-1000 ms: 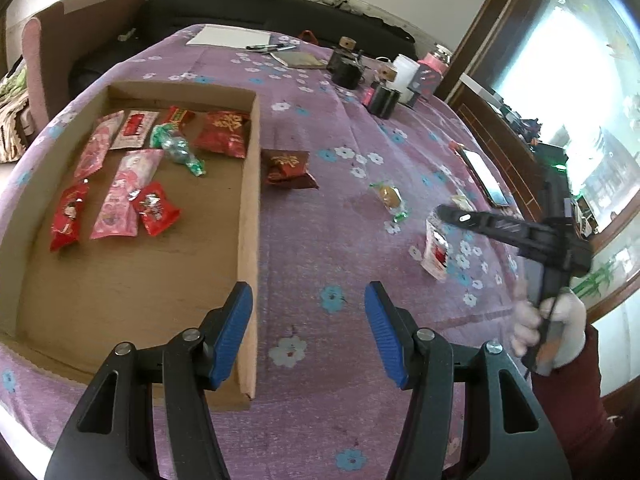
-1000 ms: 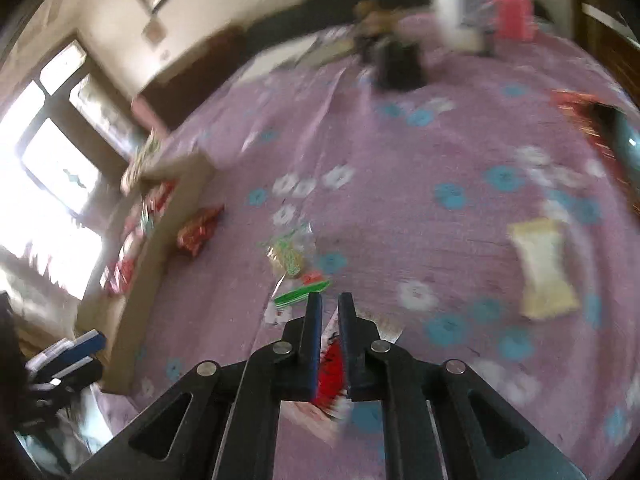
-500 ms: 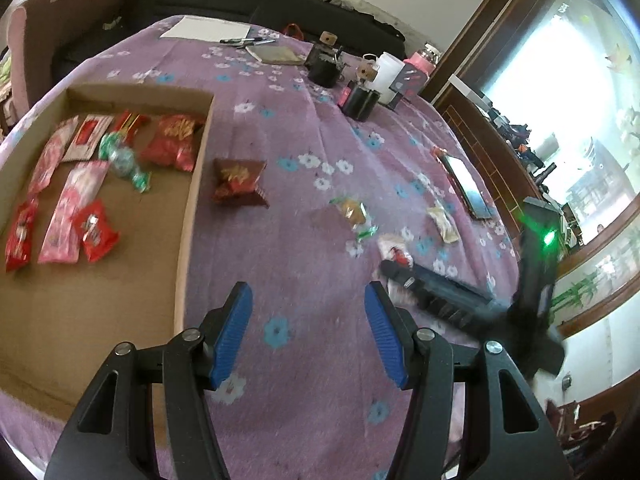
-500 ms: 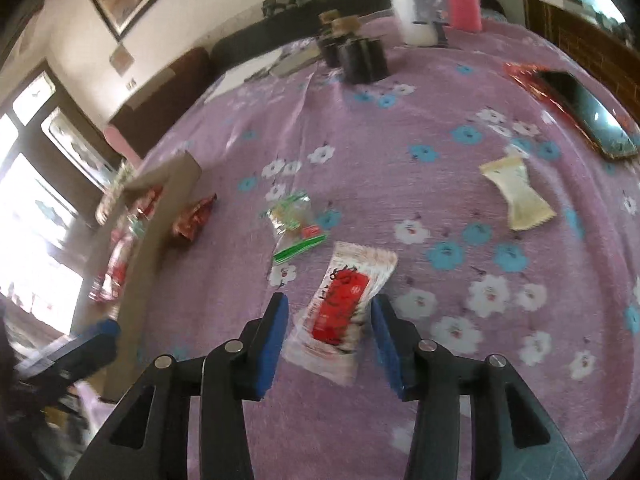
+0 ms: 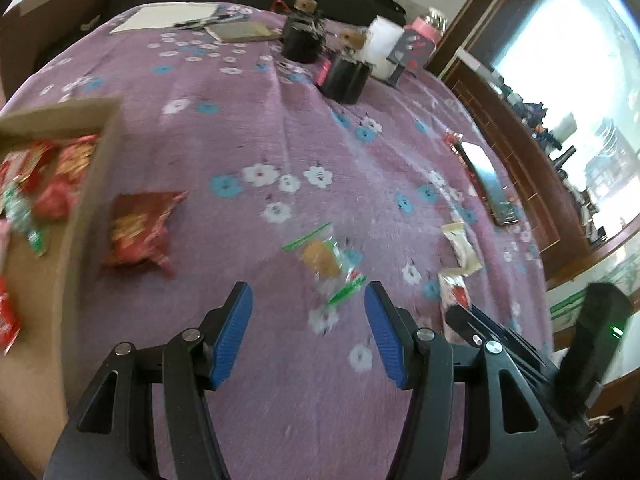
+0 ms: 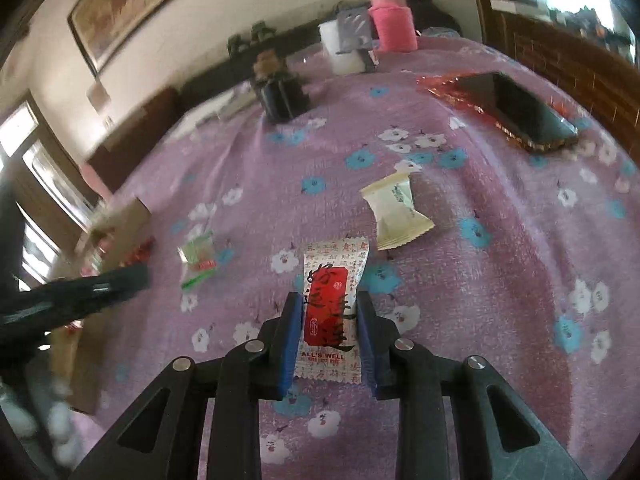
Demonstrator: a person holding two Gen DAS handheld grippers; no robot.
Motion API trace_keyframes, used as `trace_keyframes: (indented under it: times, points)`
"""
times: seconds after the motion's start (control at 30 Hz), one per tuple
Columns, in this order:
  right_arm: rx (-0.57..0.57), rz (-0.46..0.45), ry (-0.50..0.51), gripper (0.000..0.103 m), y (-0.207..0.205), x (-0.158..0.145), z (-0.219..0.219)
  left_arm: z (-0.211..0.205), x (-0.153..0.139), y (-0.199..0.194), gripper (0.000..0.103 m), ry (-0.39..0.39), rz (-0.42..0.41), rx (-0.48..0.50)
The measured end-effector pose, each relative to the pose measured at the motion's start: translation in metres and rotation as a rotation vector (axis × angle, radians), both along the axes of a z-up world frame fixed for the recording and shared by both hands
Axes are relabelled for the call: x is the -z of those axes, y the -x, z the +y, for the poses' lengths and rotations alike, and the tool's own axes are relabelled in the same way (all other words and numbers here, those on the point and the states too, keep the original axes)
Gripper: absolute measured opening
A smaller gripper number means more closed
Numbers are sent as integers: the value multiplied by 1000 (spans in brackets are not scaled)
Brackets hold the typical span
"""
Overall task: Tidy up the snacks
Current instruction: 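Grasp the clear green-trimmed candy with the left tool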
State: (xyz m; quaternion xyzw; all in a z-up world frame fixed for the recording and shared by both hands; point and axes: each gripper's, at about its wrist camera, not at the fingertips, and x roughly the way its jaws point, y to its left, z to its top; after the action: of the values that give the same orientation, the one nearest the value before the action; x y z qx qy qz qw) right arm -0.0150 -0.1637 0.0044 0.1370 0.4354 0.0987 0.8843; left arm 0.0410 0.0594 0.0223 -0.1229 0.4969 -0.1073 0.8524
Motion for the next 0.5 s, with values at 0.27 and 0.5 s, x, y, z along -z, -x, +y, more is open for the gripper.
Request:
trace_keyframes:
  times: [0.27,0.5]
  points:
    - [3,-4,-48,28,-3,0,-5,-37,13,-16,36,-195,-70,31]
    - [0,-4,-66,21,-1,2,-7,-32,5,-1,23,-188,-99,51]
